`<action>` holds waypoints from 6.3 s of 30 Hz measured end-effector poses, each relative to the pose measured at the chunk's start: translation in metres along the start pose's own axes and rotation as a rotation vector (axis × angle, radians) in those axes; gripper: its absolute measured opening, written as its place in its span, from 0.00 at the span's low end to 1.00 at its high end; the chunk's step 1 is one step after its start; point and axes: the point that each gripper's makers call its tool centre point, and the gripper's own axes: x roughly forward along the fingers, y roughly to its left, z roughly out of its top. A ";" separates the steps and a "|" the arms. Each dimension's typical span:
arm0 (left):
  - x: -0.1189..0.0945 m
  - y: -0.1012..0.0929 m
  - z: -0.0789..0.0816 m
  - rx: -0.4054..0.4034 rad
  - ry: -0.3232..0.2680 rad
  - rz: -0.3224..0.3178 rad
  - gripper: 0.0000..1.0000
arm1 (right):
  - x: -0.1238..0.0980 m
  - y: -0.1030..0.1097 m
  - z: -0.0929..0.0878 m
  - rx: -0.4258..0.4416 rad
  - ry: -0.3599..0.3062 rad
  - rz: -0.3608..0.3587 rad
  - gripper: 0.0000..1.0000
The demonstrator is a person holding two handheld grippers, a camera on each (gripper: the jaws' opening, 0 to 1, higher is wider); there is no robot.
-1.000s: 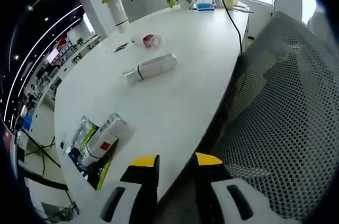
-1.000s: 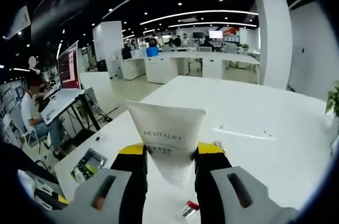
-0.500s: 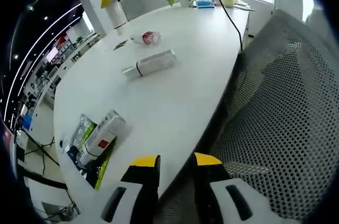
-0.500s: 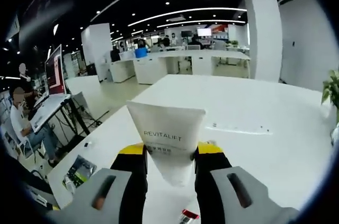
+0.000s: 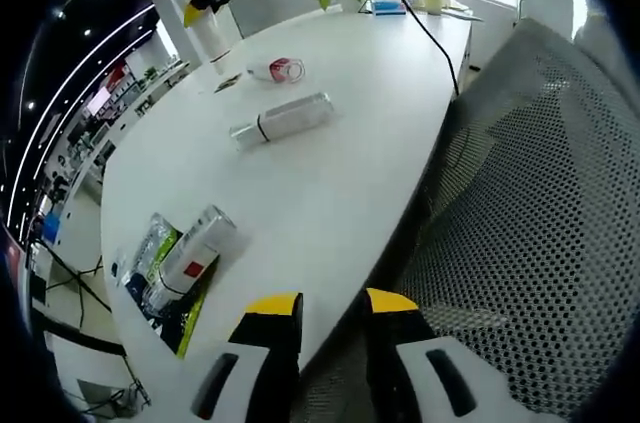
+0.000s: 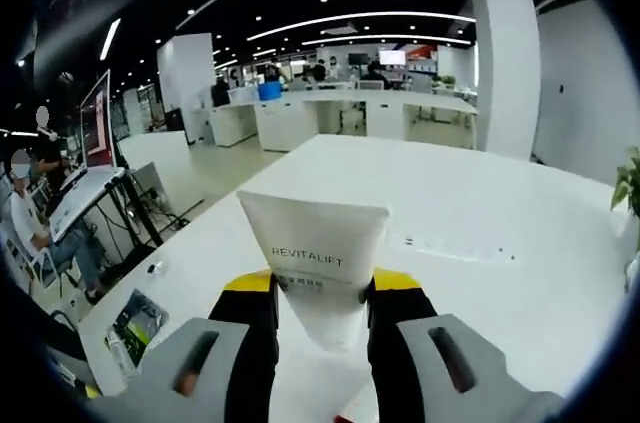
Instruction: Arrange the skincare products in the storage area until every visible bottle or jar stands upright without overlapping.
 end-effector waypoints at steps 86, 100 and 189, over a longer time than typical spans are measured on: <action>0.001 -0.003 0.000 -0.018 -0.003 -0.011 0.24 | 0.041 -0.029 -0.047 0.029 0.025 -0.132 0.37; 0.001 -0.003 0.000 -0.017 -0.004 -0.008 0.24 | 0.042 -0.030 -0.049 -0.002 0.039 -0.113 0.42; -0.004 0.009 0.005 -0.008 -0.024 0.056 0.23 | -0.074 -0.041 -0.185 0.264 0.631 -0.042 0.26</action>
